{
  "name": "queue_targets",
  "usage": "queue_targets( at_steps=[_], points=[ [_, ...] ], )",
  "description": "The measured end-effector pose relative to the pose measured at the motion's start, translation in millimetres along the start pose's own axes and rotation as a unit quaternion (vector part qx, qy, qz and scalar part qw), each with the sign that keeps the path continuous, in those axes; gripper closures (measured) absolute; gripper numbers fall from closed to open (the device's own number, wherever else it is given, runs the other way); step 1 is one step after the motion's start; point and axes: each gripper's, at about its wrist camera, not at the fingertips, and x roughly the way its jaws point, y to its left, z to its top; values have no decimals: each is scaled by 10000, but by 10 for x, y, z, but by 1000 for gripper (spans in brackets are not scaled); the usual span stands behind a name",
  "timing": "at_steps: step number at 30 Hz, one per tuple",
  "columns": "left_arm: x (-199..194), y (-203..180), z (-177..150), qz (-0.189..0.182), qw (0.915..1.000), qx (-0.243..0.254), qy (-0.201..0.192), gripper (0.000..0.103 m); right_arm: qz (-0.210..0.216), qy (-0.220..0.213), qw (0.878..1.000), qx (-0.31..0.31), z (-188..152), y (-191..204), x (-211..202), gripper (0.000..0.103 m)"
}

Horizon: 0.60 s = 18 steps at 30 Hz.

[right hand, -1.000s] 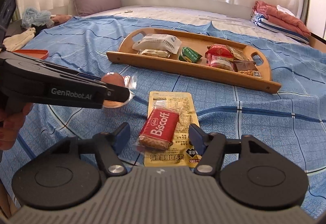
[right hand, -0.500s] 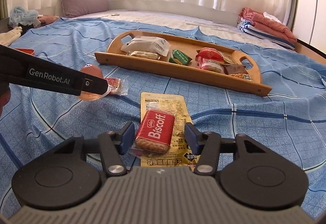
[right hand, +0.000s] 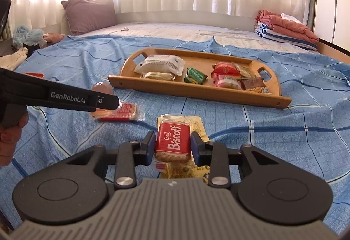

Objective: Organize snacks
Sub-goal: 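Carry the jelly cup and Biscoff pack over the wooden tray and lower them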

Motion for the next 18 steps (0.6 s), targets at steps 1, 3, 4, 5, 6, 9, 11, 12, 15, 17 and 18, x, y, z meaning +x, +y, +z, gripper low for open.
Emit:
queue_targets(
  at_steps=[1, 3, 4, 5, 6, 9, 11, 12, 15, 17, 18],
  points=[
    [0, 13, 24, 10, 10000, -11, -14, 70, -15, -32, 10000, 9, 29, -7, -3, 64],
    [-1, 30, 68, 17, 10000, -30, -47, 70, -41, -92, 9999, 48, 97, -37, -5, 64],
    [-5, 39, 88, 17, 10000, -36, -66, 70, -65, -119, 9999, 68, 132, -53, -3, 64],
    [-7, 46, 116, 17, 10000, -38, -87, 70, -98, -153, 9998, 91, 168, -78, -1, 64],
    [-7, 50, 144, 19, 9999, -41, -110, 70, -116, -179, 9997, 104, 205, -99, 4, 64],
    [8, 86, 274, 9, 9998, -86, -168, 70, -193, -271, 9993, 153, 333, -181, 25, 64],
    [26, 111, 372, 0, 9997, -129, -184, 70, -255, -342, 9989, 188, 438, -243, 46, 64],
    [41, 126, 427, -1, 9997, -150, -190, 70, -280, -372, 9987, 201, 490, -272, 57, 64],
    [82, 169, 600, 12, 9995, -188, -234, 70, -363, -459, 9980, 229, 669, -369, 105, 64],
    [128, 197, 728, 1, 9995, -206, -246, 70, -389, -494, 9976, 294, 798, -447, 146, 64],
    [155, 215, 794, -53, 9995, -213, -235, 70, -391, -506, 9974, 333, 862, -485, 169, 64]
  ],
)
